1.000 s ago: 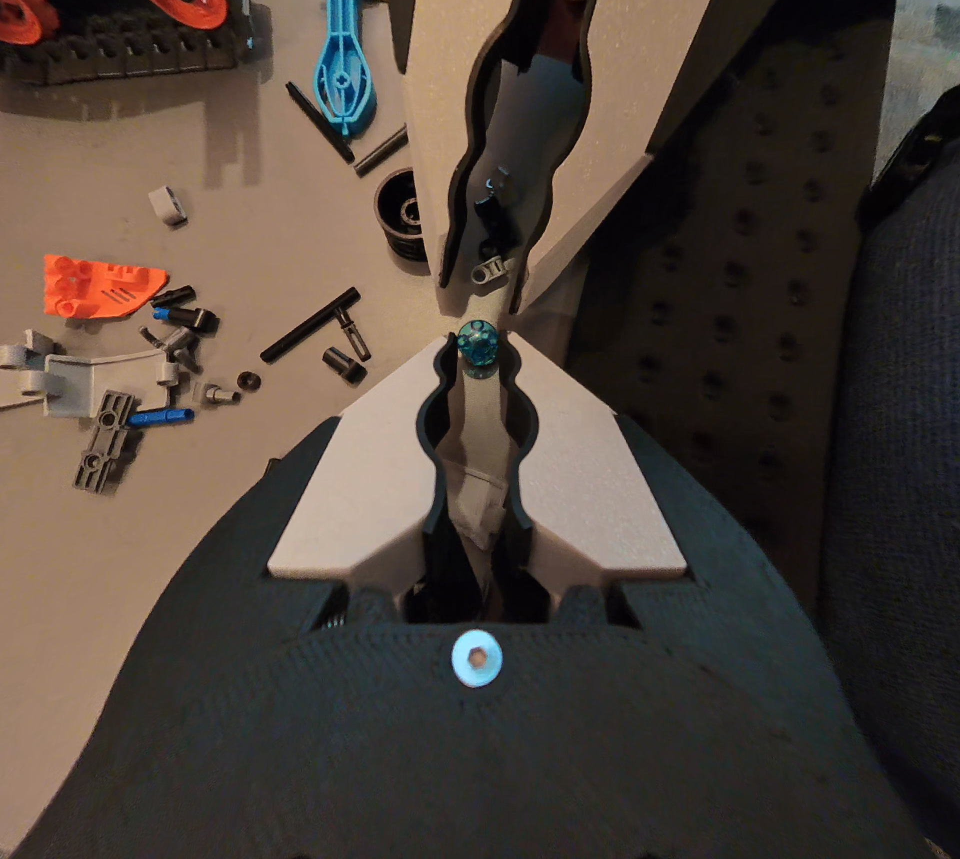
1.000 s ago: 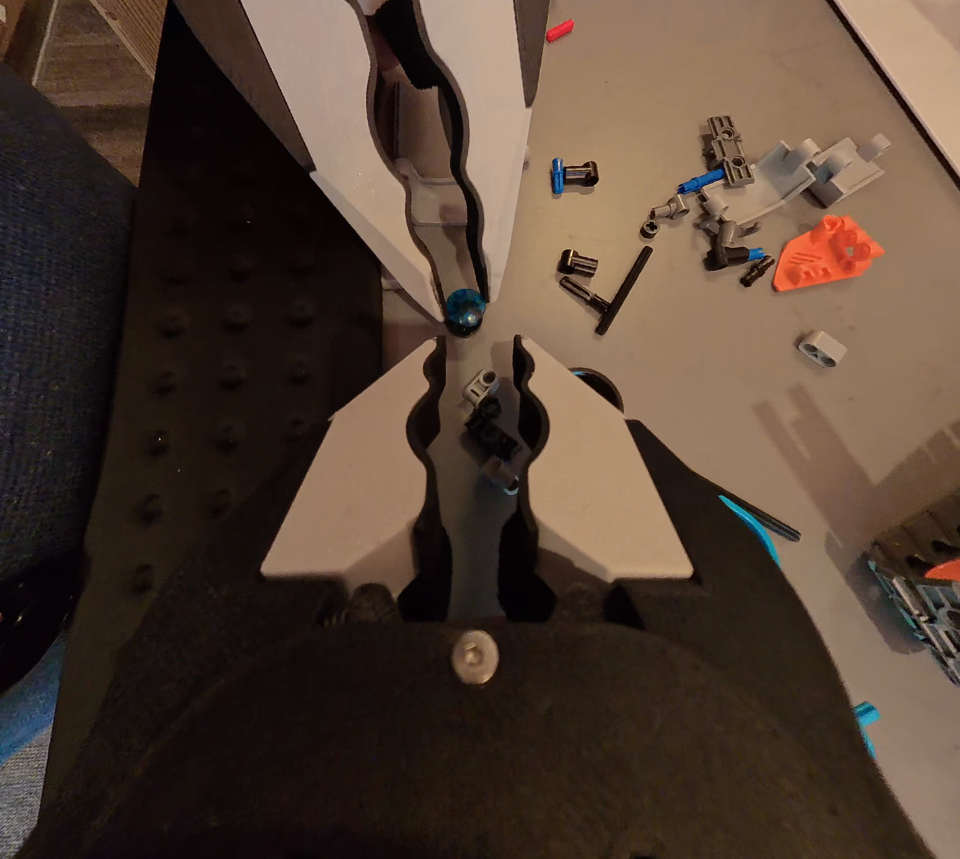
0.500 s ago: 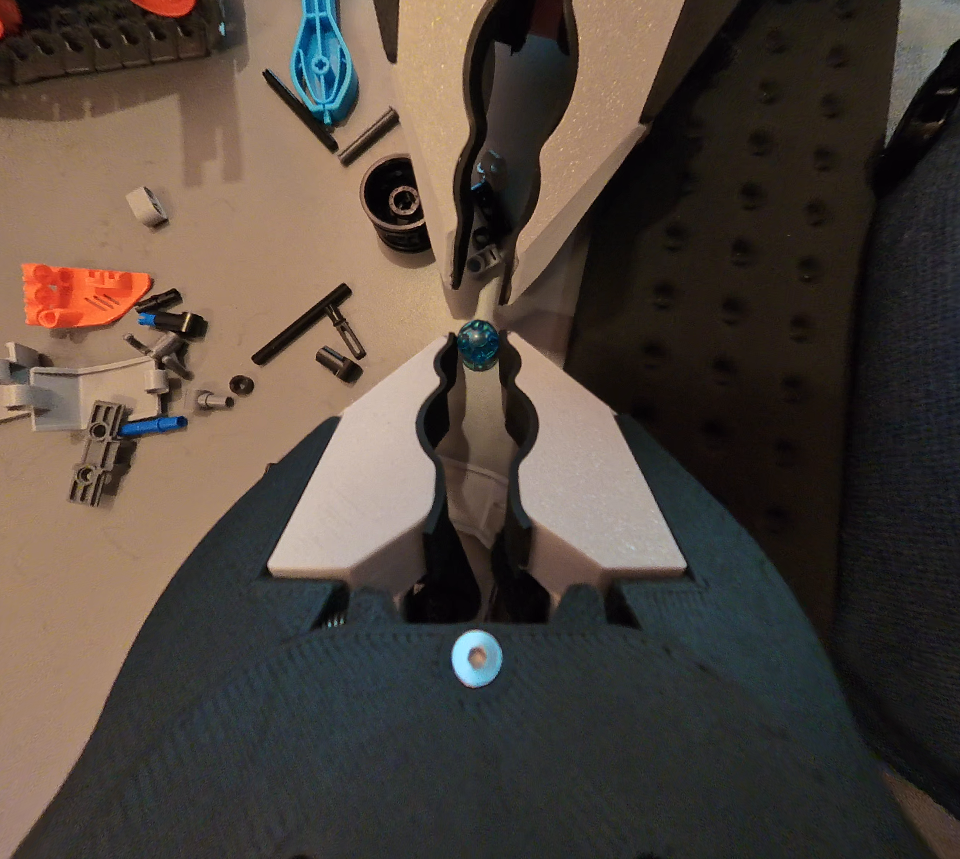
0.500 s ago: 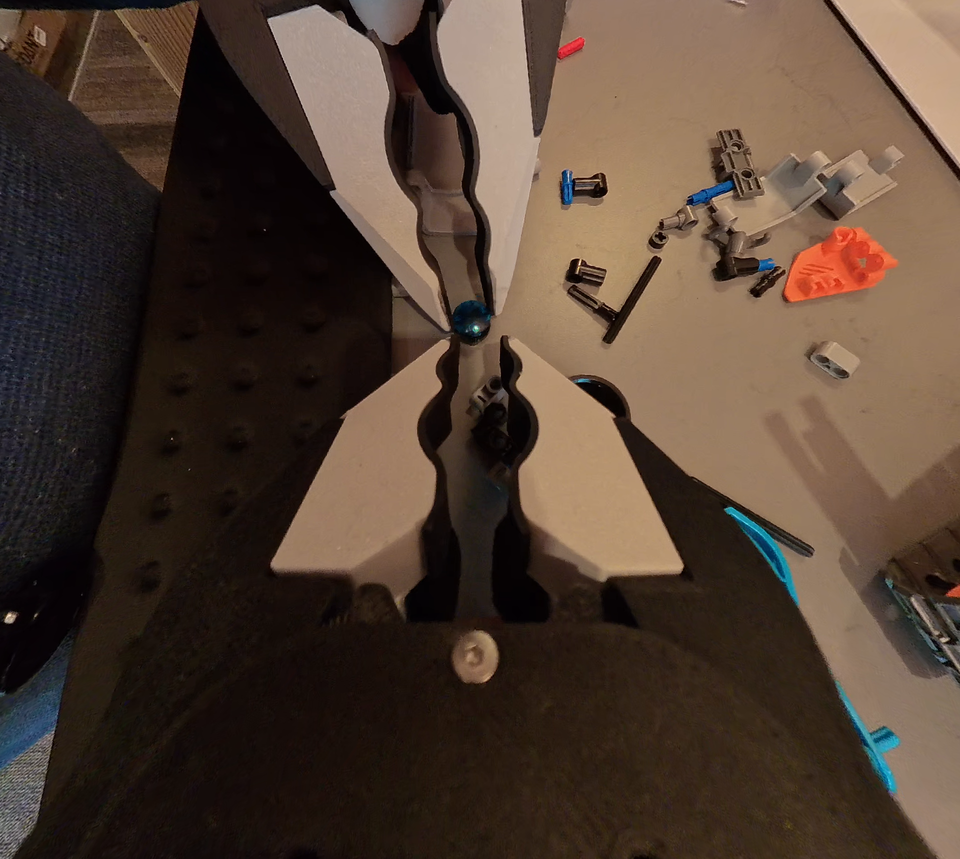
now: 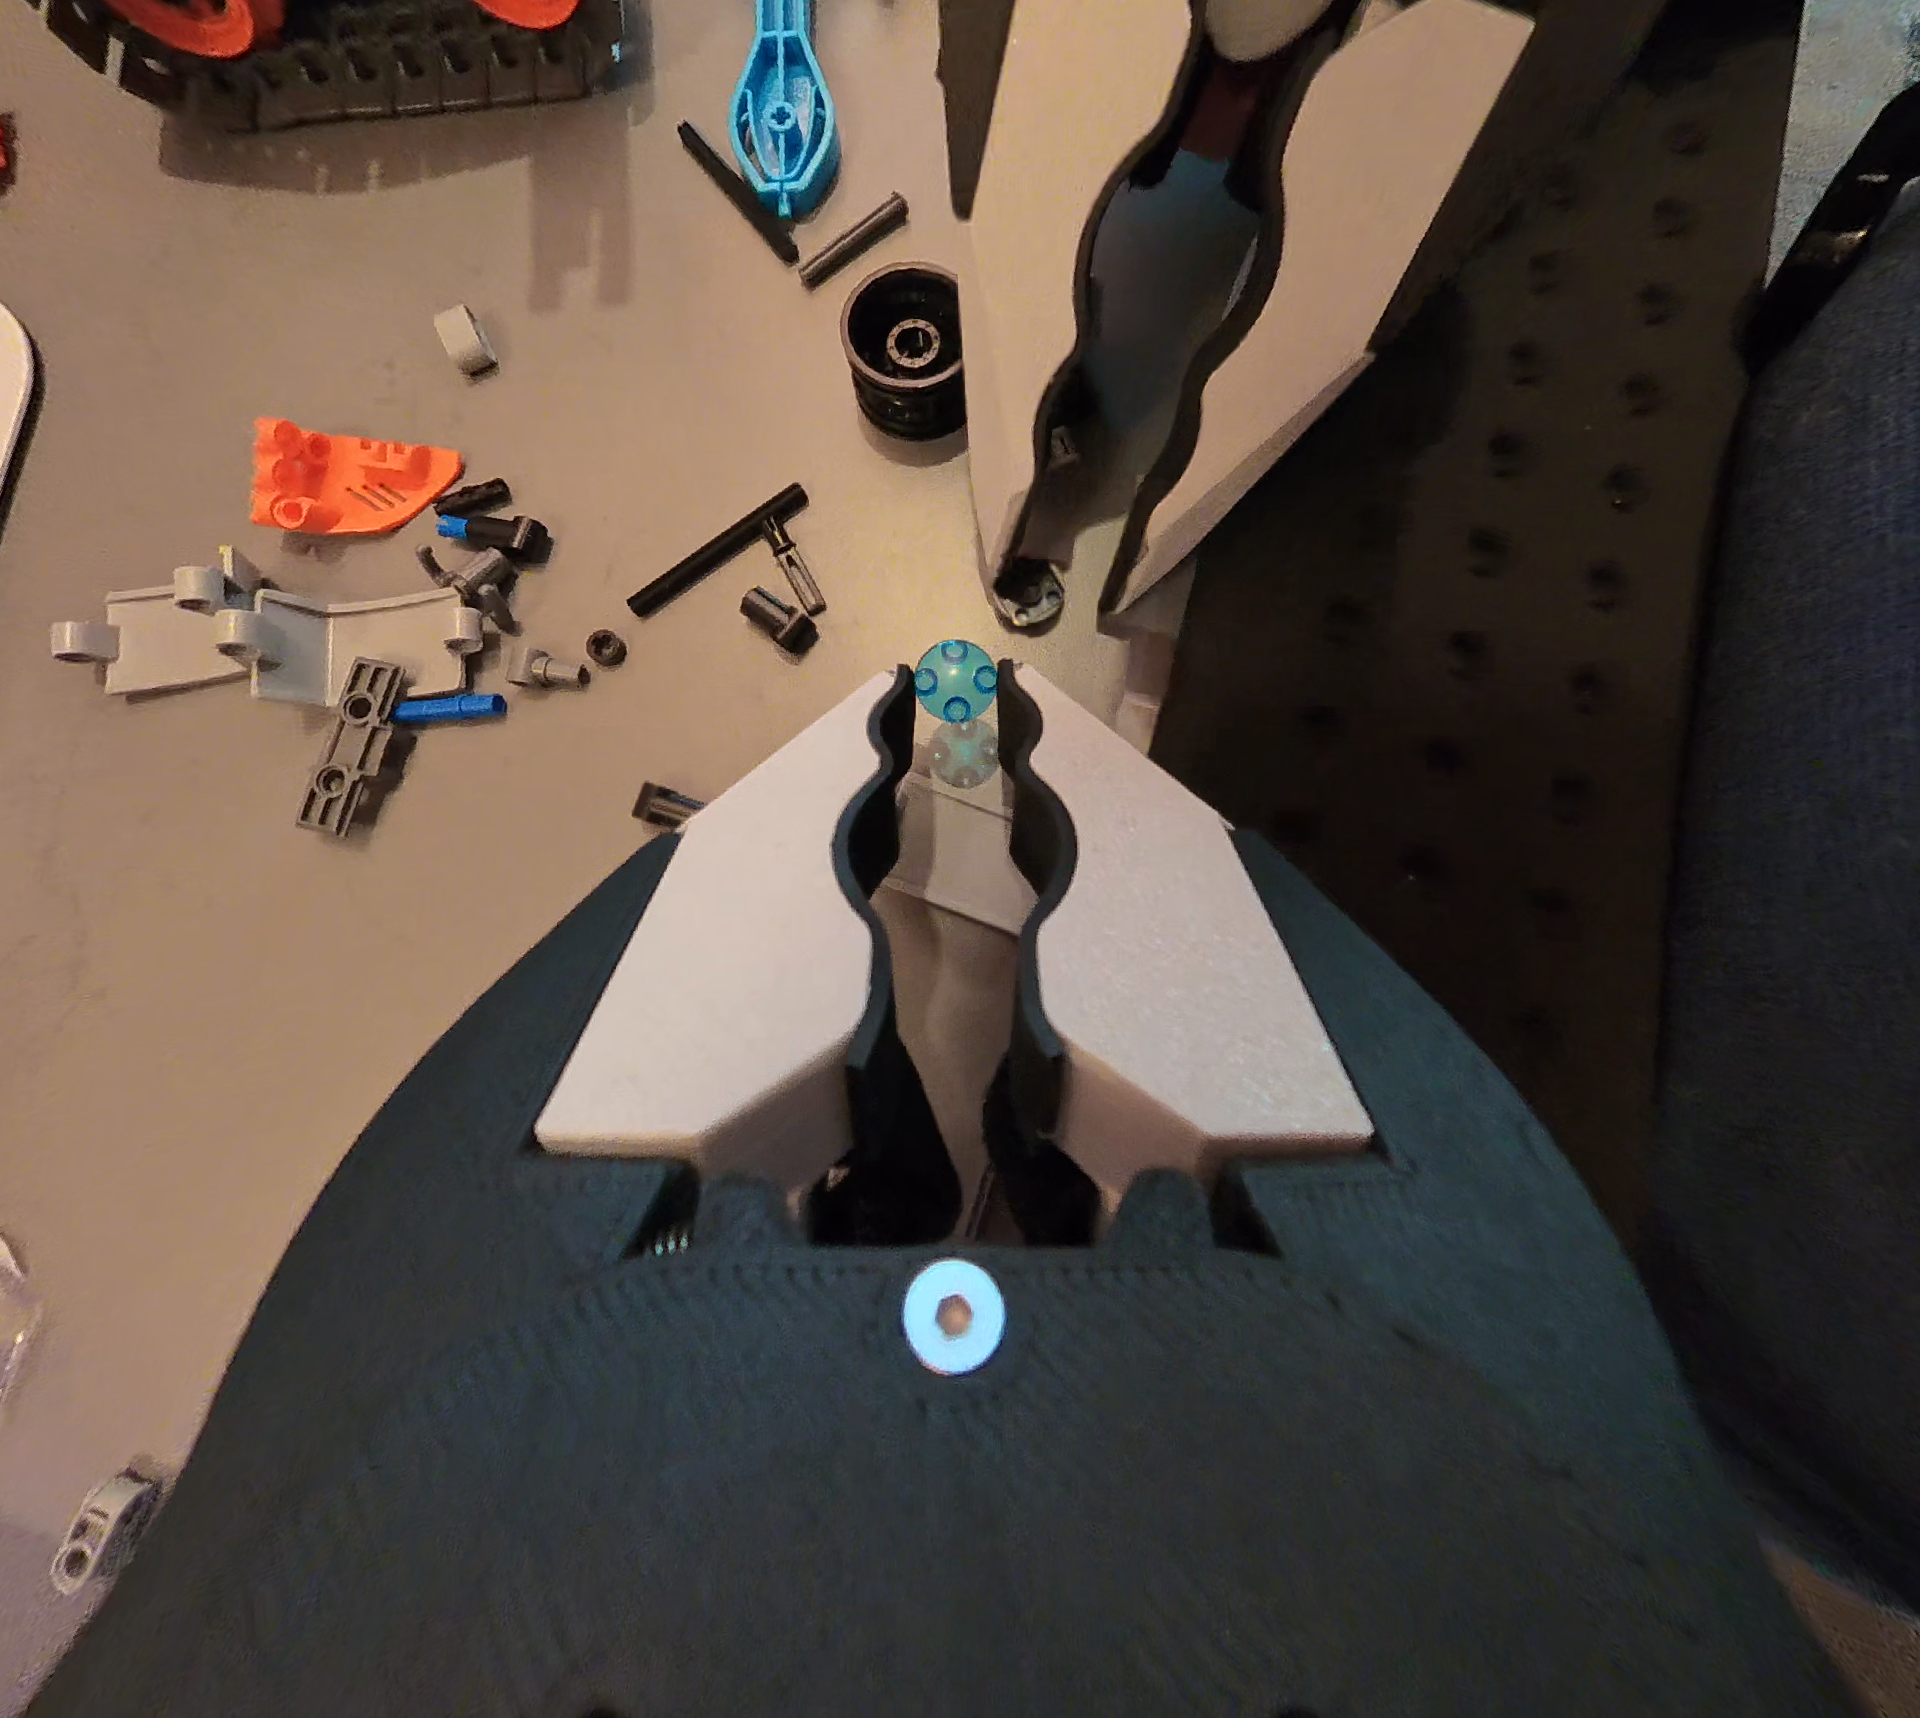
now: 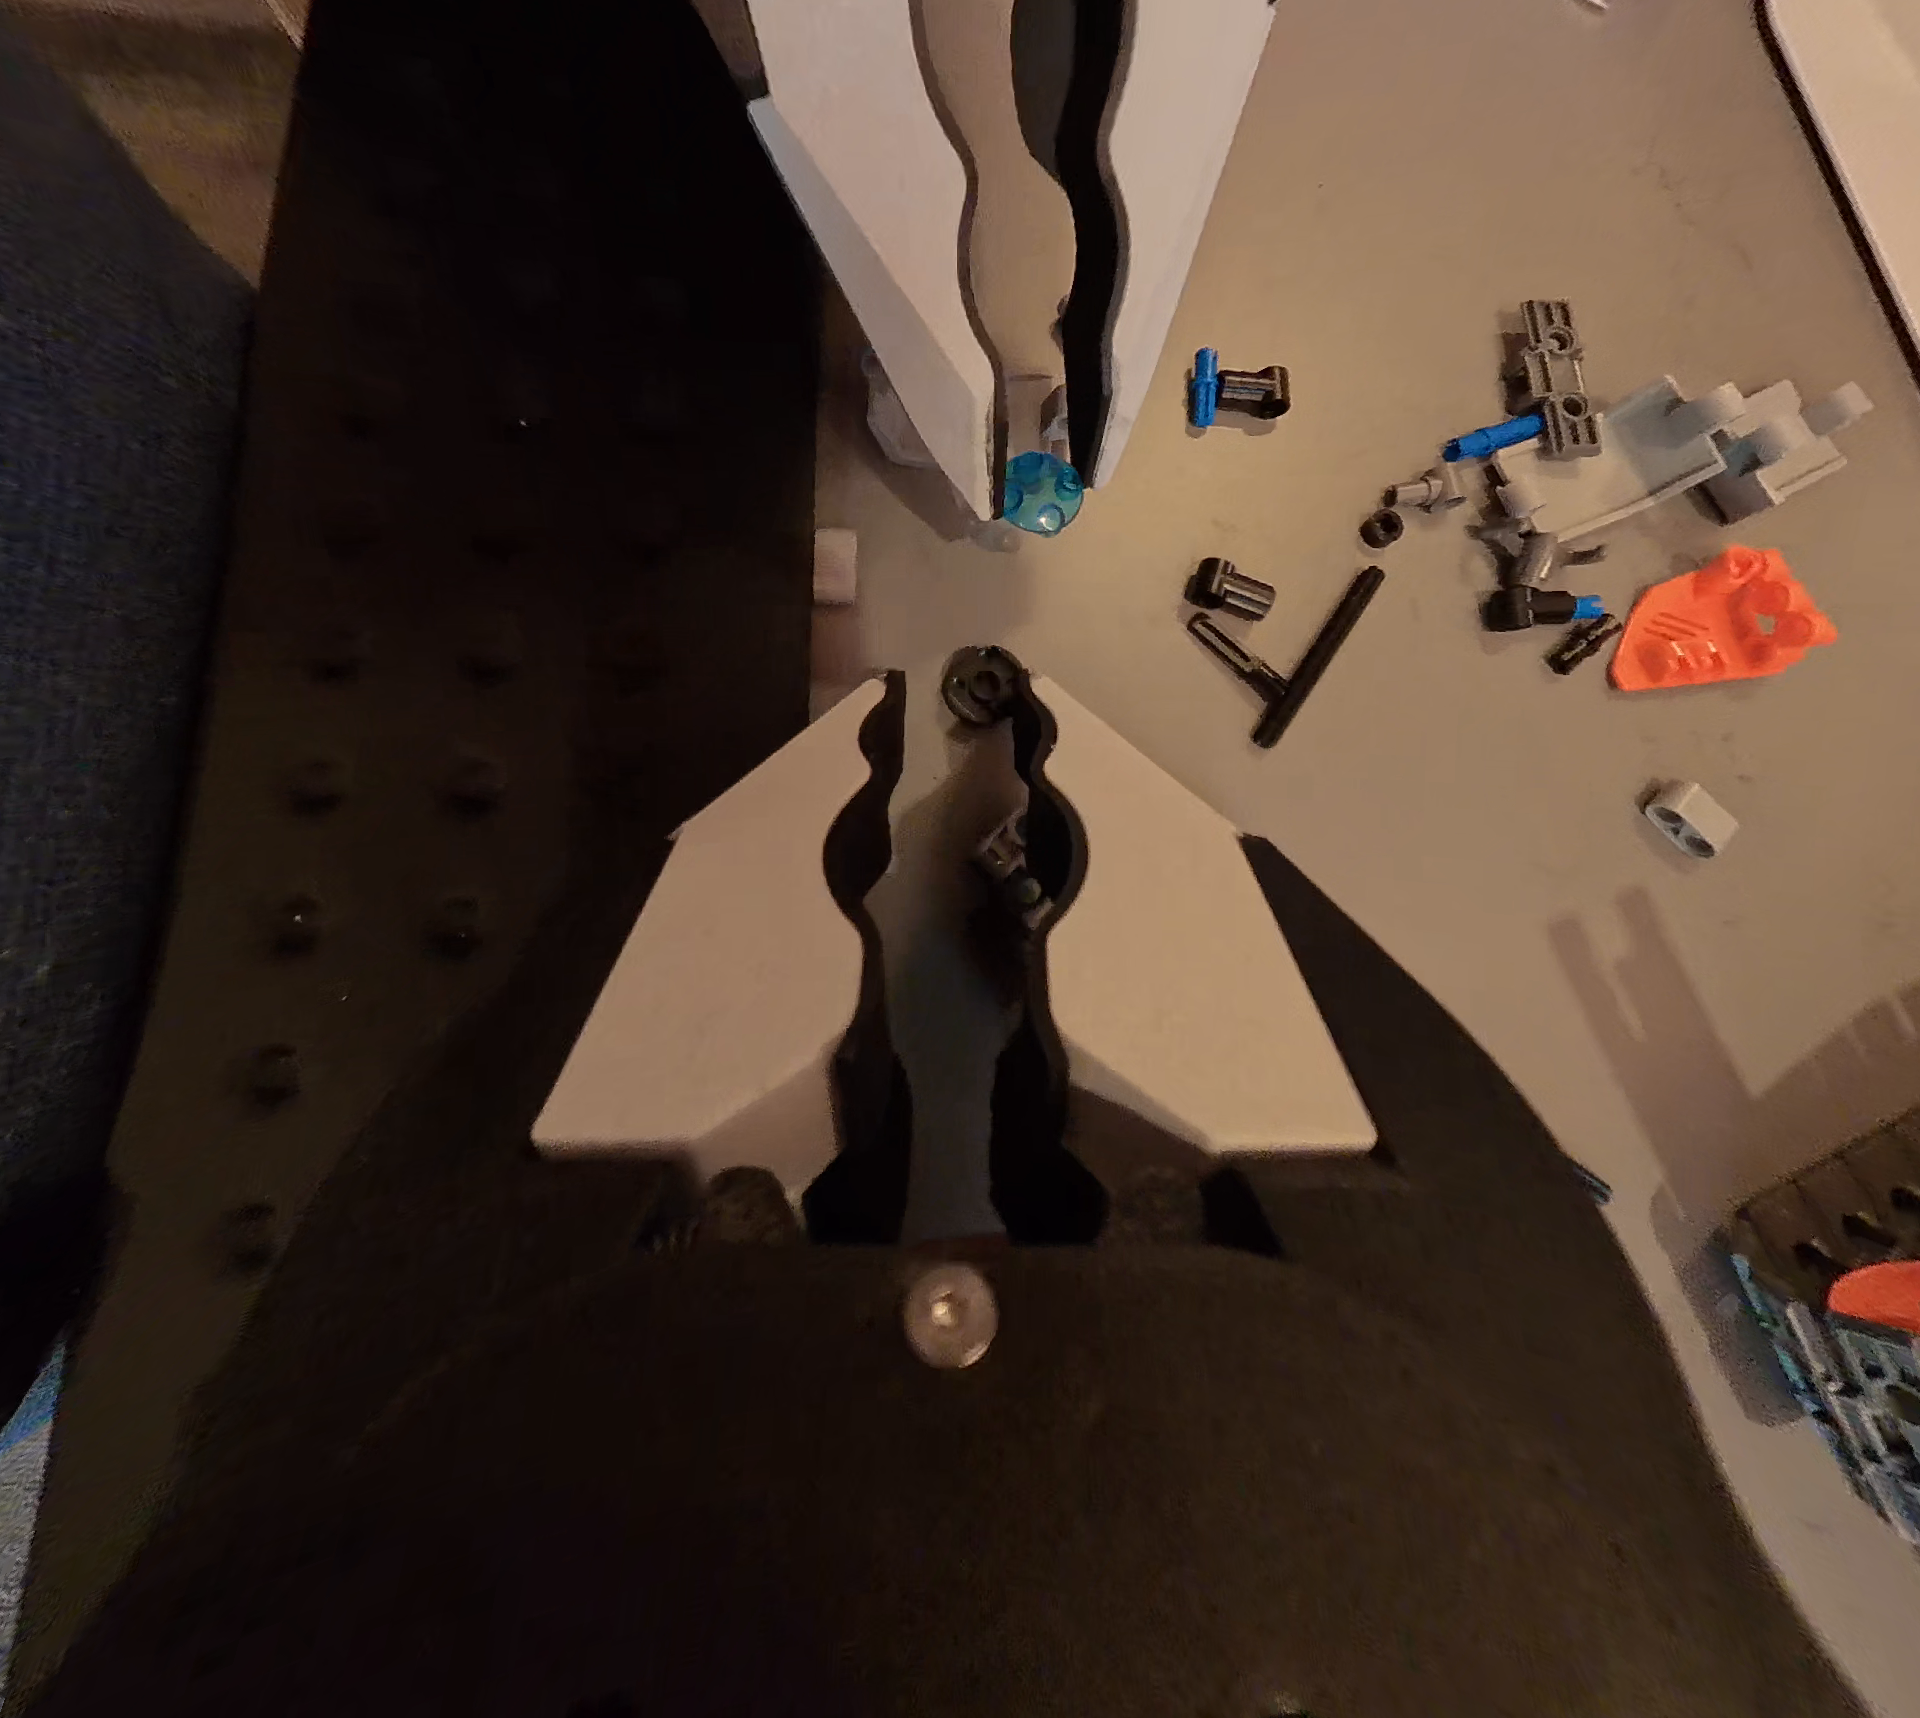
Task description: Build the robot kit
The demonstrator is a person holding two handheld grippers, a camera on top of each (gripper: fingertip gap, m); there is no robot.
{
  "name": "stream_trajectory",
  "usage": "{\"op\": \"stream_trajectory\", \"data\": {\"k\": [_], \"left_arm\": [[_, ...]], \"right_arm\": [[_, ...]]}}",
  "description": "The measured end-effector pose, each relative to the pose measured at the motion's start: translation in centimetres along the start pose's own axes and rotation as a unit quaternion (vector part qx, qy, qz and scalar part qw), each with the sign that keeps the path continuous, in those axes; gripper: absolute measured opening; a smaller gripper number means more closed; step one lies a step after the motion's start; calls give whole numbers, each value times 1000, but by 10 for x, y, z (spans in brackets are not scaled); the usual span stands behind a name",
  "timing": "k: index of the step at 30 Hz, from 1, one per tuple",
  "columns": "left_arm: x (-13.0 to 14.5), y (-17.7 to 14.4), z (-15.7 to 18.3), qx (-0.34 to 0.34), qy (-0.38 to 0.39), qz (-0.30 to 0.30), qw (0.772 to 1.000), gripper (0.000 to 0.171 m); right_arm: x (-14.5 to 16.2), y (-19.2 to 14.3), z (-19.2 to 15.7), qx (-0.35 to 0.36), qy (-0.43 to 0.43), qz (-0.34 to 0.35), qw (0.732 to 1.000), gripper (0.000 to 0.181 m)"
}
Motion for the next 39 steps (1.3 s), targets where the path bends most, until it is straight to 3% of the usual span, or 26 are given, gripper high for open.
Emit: {"op": "stream_trajectory", "data": {"k": [4,12,16,31,34,39], "left_arm": [[2,2,2,-2,1,2,1000,13],[7,-7,3,-3,-4,12,1000,13],[12,-13,1,-10,-10,14,1000,13],[19,-17,2,-11,-14,31,999,13],[19,-17,3,-10,-13,32,999,13],[19,-18,2,-11,-13,36,999,13]], "right_arm": [[-1,3,-2,20,-34,-8,999,0],[-15,-3,-2,-1,-15,22,1000,3],[-20,7,-10,-12,-27,-4,1000,10],[-22,13,-9,-23,-44,-20,999,0],[-23,14,-7,-15,-40,-26,999,19],[-20,18,-9,-19,-48,-32,998,3]]}}
Point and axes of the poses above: each gripper's, where its closed fingertips meet, y out along the fingers, x out of its underside, z = x × y across the jaws, the point moved 6 cm from there along -y, back along the fingers, and after that the axes turned 15 degrees about x, right-handed, at the moved point
